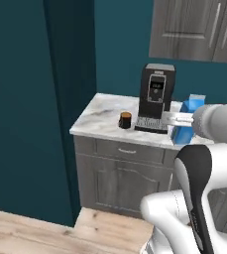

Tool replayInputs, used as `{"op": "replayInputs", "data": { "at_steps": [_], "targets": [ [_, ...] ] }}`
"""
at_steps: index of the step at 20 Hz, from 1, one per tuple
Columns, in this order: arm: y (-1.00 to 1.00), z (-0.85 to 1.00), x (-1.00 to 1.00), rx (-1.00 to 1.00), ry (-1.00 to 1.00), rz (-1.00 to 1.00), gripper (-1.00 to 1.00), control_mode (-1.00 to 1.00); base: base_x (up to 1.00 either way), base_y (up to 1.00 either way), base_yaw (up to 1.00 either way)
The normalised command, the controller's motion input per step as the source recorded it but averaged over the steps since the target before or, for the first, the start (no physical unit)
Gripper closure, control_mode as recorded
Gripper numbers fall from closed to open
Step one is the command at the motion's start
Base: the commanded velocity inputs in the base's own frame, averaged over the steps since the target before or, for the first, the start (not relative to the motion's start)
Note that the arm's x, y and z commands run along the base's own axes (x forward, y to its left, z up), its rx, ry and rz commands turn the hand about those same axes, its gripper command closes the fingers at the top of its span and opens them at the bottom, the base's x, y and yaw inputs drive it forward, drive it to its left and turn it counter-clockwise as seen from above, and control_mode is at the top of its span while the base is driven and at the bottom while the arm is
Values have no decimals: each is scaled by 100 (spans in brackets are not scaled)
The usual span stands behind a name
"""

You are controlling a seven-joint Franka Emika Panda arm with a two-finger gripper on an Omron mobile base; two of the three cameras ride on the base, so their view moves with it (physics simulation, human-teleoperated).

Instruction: Take a sugar cube from the saucer and place it inside the coffee. Then, grab milk from the fridge and place it next to the coffee on the counter to sweeten the coffee.

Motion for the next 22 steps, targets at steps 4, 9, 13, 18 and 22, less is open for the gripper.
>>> {"op": "replayInputs", "data": {
  "at_steps": [4, 9, 13, 18, 22],
  "targets": [
    [0, 0, 0, 0, 0, 0, 100, 100, 100, 98, -54],
    [0, 0, 0, 0, 0, 0, 100, 100, 85, 100, -53],
    [0, 0, 0, 0, 0, 0, 100, 100, 19, 72, -34],
    [0, 0, 0, 0, 0, 0, 100, 100, -4, 34, -7],
    [0, 0, 0, 0, 0, 0, 100, 100, 0, 0, -2]
  ]
}}
